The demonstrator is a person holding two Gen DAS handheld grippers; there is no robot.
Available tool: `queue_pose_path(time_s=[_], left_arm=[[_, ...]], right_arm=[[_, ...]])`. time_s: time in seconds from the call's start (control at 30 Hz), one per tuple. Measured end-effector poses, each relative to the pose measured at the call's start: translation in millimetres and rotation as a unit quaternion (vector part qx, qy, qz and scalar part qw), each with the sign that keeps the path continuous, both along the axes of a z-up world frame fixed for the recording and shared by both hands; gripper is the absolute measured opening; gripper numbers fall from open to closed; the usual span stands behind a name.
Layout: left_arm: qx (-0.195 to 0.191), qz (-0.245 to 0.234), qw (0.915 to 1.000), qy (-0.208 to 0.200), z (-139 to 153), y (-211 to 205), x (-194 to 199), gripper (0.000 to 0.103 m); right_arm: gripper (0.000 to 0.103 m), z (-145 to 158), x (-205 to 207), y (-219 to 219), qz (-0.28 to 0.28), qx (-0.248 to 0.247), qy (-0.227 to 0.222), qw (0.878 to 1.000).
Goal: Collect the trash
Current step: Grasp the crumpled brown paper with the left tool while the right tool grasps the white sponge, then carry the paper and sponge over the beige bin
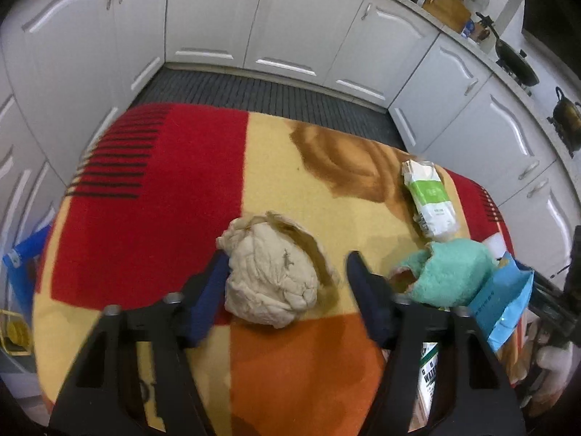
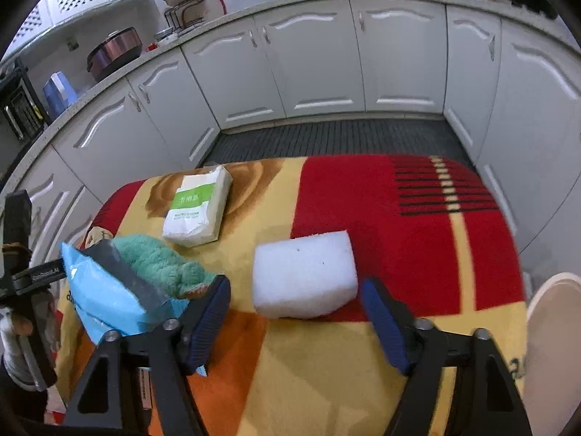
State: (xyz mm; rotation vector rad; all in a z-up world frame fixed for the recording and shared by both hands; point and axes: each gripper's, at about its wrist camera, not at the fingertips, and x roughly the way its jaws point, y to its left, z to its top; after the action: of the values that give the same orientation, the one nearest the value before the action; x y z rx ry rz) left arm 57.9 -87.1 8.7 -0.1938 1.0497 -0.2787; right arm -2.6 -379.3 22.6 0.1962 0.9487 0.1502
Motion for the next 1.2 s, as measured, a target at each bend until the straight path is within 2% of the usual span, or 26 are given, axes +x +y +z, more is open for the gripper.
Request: queue_pose_path(time_s=[0.03,0.07,0.13,0.2,0.37,0.6,0.97,1.2], left_arm=[[0.009,0.001,1.0000,-0.001,-1,0,0,0.037],[0.010,0.000,0.9999,-0.003,-1,2,0,0.036],[0.004,-0.003,1.0000,-0.001,1,6,-2,0.027],[0.004,-0.005,1.0000,-0.006,6,10,-7,0.024],[-0.002,-0.009,0.9995,-0.029,31,19,-34,0.024],[-0.010,-0.019,0.9981,-0.058,66,21,-72,0.024],[-0.002,-0.060,0.9942,-0.089,97,-18,-122,0.024],[-0.007,-0.096,0.9907,-0.096,104,-50,-139,0.024]], right_arm=[[0.047,-1,0,0,-0.003,-0.004,0.002,1.000],[0.045,1,-3,-2,-0.004,-0.001,-0.006,1.000],[0.043,7,-9,-5,-0.005,0.006,-0.015,1.000],[0.042,13,-16,-8,-0.007,0.007,-0.027,1.000],[0.041,30,-45,-15,-0.008,0.019,-0.049,0.999],[0.041,38,-79,-12,0.003,0.027,-0.061,0.998],[0.041,19,-126,-5,0.024,0.006,-0.032,0.999],[0.041,22,-148,-13,0.018,0.014,-0.039,0.999]])
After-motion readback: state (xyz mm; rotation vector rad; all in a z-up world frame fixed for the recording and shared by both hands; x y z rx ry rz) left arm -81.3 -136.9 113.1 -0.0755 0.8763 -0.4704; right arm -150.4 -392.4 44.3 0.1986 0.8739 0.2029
